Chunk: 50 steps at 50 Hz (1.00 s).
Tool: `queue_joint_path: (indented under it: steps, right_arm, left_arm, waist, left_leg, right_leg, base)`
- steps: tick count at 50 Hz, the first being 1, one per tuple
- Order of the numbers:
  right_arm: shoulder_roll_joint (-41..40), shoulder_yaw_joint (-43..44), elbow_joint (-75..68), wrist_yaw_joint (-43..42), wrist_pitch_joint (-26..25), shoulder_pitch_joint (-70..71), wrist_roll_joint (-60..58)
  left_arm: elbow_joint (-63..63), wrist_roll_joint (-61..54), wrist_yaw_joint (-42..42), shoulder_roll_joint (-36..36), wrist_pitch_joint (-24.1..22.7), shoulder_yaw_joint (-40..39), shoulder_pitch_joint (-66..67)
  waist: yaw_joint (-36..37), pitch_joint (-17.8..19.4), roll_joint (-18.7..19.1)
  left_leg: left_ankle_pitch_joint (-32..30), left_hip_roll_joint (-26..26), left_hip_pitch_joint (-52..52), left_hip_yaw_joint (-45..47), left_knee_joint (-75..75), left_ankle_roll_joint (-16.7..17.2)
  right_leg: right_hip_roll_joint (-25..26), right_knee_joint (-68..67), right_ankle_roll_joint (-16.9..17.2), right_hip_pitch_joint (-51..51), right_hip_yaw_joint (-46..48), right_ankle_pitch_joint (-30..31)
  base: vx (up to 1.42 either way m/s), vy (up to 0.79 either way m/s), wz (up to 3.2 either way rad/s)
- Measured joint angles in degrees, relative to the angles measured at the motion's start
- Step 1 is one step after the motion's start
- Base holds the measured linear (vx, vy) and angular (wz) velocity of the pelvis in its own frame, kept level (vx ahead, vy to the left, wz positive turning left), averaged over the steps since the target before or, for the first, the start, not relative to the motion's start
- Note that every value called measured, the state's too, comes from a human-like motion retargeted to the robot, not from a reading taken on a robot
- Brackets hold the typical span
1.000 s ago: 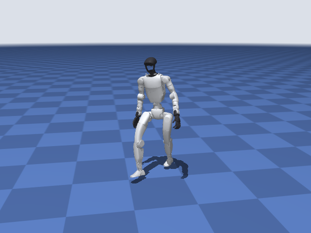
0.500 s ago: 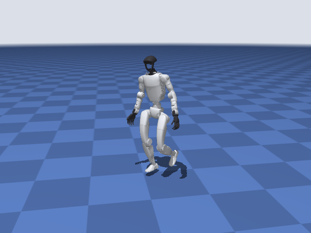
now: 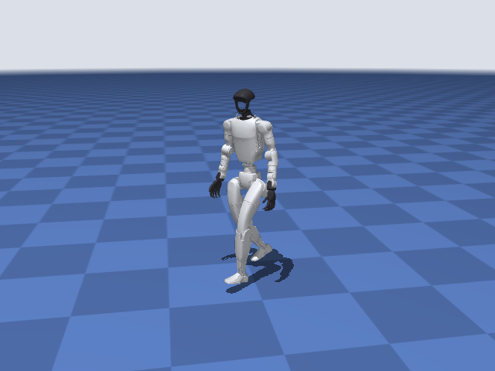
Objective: Walk
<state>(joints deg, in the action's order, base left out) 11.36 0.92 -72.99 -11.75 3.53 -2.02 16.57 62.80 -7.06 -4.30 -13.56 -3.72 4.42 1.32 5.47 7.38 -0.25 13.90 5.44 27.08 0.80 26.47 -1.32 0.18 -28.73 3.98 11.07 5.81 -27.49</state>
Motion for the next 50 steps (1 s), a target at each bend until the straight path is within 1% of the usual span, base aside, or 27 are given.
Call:
queue_joint_path:
  steps: [2,5,7,8,10,12,15,17,18,21,24,28,30,32,35,38,40,42,45,47,48,50]
  right_arm:
    - [-0.25,0.31,-2.24,1.27,-0.60,-0.97,0.19]
    - [-0.17,0.98,-5.48,4.43,-1.43,-1.21,0.58]
    - [-0.11,1.48,-6.23,5.73,-1.82,-0.99,0.85]
    - [-0.09,1.74,-6.26,6.02,-1.91,-0.85,0.97]
    - [-0.04,2.14,-5.82,5.97,-1.77,-0.66,1.25]
    - [0.13,2.43,-4.86,5.33,-1.42,0.10,1.57]
    - [0.27,2.14,-3.00,3.98,-0.62,1.36,1.71]
    - [0.24,1.34,-1.43,2.92,-0.22,2.91,1.32]
    - [0.11,0.95,-0.68,2.52,0.05,3.15,1.11]
    - [-0.33,-0.35,1.26,1.30,0.57,4.46,0.52]
    - [-0.80,-1.28,2.53,0.31,0.93,5.59,0.17]
    - [-1.31,-2.01,3.17,-0.58,1.16,7.06,-0.25]
    - [-1.57,-2.23,3.27,-0.90,1.22,7.11,-0.33]
    - [-1.70,-2.03,2.92,-1.14,1.11,7.43,-0.10]
    - [-1.64,-1.26,1.55,-1.44,0.87,7.75,0.64]
    - [-1.37,-0.66,-0.43,-1.81,0.70,7.48,1.35]
    - [-0.92,-0.48,-1.89,-1.84,0.65,7.25,1.92]
    - [-0.60,-0.55,-2.78,-1.80,0.72,6.61,2.43]
    - [-0.12,-0.46,-3.22,-1.73,0.77,5.42,2.99]
    - [0.32,-0.13,-3.13,-1.76,0.80,4.68,3.35]
    - [0.50,0.00,-2.97,-1.93,0.85,4.22,3.45]
    - [0.84,0.26,-2.59,-2.07,0.87,3.51,3.54]
  left_arm:
    - [2.39,-1.51,1.25,0.18,0.43,-0.22,0.78]
    - [5.67,-3.43,3.58,-0.41,0.85,-0.91,0.95]
    - [6.15,-3.68,4.04,-1.07,1.03,-1.53,1.09]
    - [6.09,-3.71,3.99,-1.45,1.09,-1.83,1.15]
    - [5.70,-3.56,3.33,-2.27,1.13,-2.05,1.25]
    - [5.11,-3.41,2.27,-3.27,1.23,-2.28,0.66]
    - [4.15,-3.09,0.27,-4.57,1.26,-2.28,-0.76]
    - [3.46,-3.05,-1.07,-5.45,1.23,-2.65,-2.63]
    - [3.01,-3.04,-1.69,-5.75,1.01,-2.47,-3.12]
    - [1.78,-2.91,-3.21,-6.61,0.26,-2.14,-5.29]
    - [0.58,-2.45,-4.35,-7.16,-0.87,-1.41,-7.33]
    - [-0.72,-1.76,-5.24,-7.36,-2.39,-0.48,-9.58]
    - [-1.29,-1.41,-5.52,-7.07,-2.83,0.04,-9.88]
    - [-1.41,-1.33,-5.70,-6.59,-2.96,0.16,-10.11]
    - [-0.79,-1.64,-5.55,-5.23,-2.94,-0.13,-9.55]
    - [1.21,-2.41,-5.34,-3.27,-2.71,-0.76,-7.73]
    - [3.27,-2.92,-4.93,-1.98,-2.48,-0.99,-6.43]
    - [5.24,-3.16,-4.46,-0.92,-2.16,-1.02,-4.86]
    - [7.46,-2.83,-3.19,0.11,-1.54,-0.87,-2.56]
    - [8.17,-2.33,-2.36,0.30,-1.08,-0.69,-1.42]
    - [8.32,-2.00,-2.09,0.35,-0.93,-0.61,-0.85]
    - [8.50,-1.37,-1.67,0.22,-0.58,-0.58,-0.10]
  waist:
    - [0.58,-0.43,-1.59]
    - [0.92,-0.46,-5.06]
    - [0.30,-0.25,-6.72]
    - [-0.14,-0.10,-7.17]
    - [-1.15,0.20,-7.66]
    - [-2.31,0.65,-7.49]
    - [-4.26,1.30,-6.93]
    - [-5.63,2.07,-5.62]
    - [-6.35,2.23,-5.55]
    - [-8.12,2.90,-4.41]
    - [-9.16,3.46,-3.30]
    - [-9.46,3.47,-1.60]
    - [-9.43,3.16,-1.63]
    - [-9.50,2.72,-1.27]
    - [-9.77,2.25,-0.28]
    - [-9.57,2.11,1.14]
    - [-9.50,2.08,2.68]
    - [-9.23,1.86,4.10]
    - [-8.35,1.40,6.01]
    - [-7.56,1.17,6.43]
    - [-7.10,1.10,6.39]
    - [-6.08,0.95,6.02]
  left_leg:
    - [1.01,2.00,-0.83,0.24,2.42,-1.69]
    - [1.96,6.12,-4.61,1.24,0.48,-4.79]
    - [2.53,8.32,-7.65,1.28,-1.66,-6.67]
    - [3.05,9.08,-9.10,1.13,-2.31,-7.37]
    - [4.39,10.28,-12.06,0.68,-3.11,-8.37]
    - [5.35,10.70,-15.64,-0.07,-4.95,-8.71]
    - [6.68,10.71,-21.07,-1.36,-7.92,-8.66]
    - [7.09,9.36,-25.27,-2.51,-11.34,-8.18]
    - [7.74,9.31,-26.72,-2.93,-11.89,-8.01]
    - [9.35,7.87,-31.32,-4.04,-14.53,-7.49]
    - [11.15,6.32,-35.21,-4.55,-16.15,-7.15]
    - [14.29,3.87,-38.40,-4.16,-16.70,-6.81]
    - [16.17,3.78,-39.42,-4.00,-15.85,-6.80]
    - [17.69,3.28,-40.16,-3.76,-14.67,-6.54]
    - [18.81,1.94,-41.23,-2.31,-11.44,-5.53]
    - [16.29,0.30,-41.07,-3.43,-4.38,-3.18]
    - [11.02,-1.76,-39.56,-3.78,2.87,-0.01]
    - [4.43,-4.48,-36.57,-3.22,12.17,2.88]
    - [-4.27,-8.34,-30.40,-2.74,27.09,5.77]
    - [-5.60,-10.91,-25.66,-1.51,35.65,5.03]
    - [-4.46,-12.08,-23.39,-0.69,39.14,3.98]
    - [0.18,-13.91,-18.78,0.82,44.14,1.40]
  right_leg:
    - [-2.73,-6.86,1.47,-1.36,0.32,3.43]
    - [-8.69,-20.80,4.46,-6.06,0.09,13.47]
    - [-12.50,-30.24,5.22,-10.24,0.14,20.03]
    - [-14.22,-34.55,4.84,-12.32,0.44,21.91]
    - [-17.72,-41.90,2.93,-16.27,1.54,21.65]
    - [-20.31,-46.47,0.51,-20.33,2.69,18.07]
    - [-22.65,-48.52,-2.26,-26.08,4.67,11.11]
    - [-21.75,-45.80,-3.07,-29.60,6.23,8.37]
    - [-21.82,-44.09,-3.08,-31.28,6.90,7.22]
    - [-20.02,-35.38,-2.02,-35.55,9.15,6.67]
    - [-17.18,-23.19,0.70,-38.50,10.78,9.06]
    - [-12.28,-3.98,4.90,-40.22,12.01,14.24]
    - [-11.62,0.51,6.27,-41.51,11.55,15.39]
    - [-11.01,2.30,6.52,-41.94,11.33,17.11]
    - [-10.59,-0.60,5.45,-41.93,11.08,19.43]
    - [-8.89,-5.48,3.37,-41.16,10.17,19.40]
    - [-6.76,-6.90,1.65,-39.59,10.06,18.44]
    - [-4.33,-7.18,-0.17,-37.60,10.08,17.30]
    - [-0.33,-6.13,-2.48,-34.21,9.95,15.31]
    - [1.68,-4.77,-3.17,-31.62,9.39,13.97]
    - [2.36,-4.34,-3.27,-30.35,8.98,13.15]
    - [3.45,-2.82,-3.06,-27.52,8.06,11.87]
  base:
    - [0.64,0.07,-0.29]
    - [0.62,0.08,-0.19]
    - [0.61,0.08,-0.05]
    - [0.61,0.08,-0.04]
    - [0.60,0.08,-0.04]
    - [0.58,0.07,-0.06]
    - [0.56,0.04,0.02]
    - [0.55,0.02,0.08]
    - [0.54,0.01,0.17]
    - [0.53,0.00,0.15]
    - [0.52,-0.01,0.07]
    - [0.52,-0.03,-0.08]
    - [0.54,-0.05,-0.05]
    - [0.57,-0.08,0.08]
    - [0.60,-0.11,0.16]
    - [0.60,-0.16,-0.05]
    - [0.57,-0.16,-0.16]
    - [0.55,-0.15,-0.26]
    - [0.54,-0.11,-0.36]
    - [0.54,-0.08,-0.37]
    - [0.55,-0.06,-0.37]
    - [0.56,-0.04,-0.37]
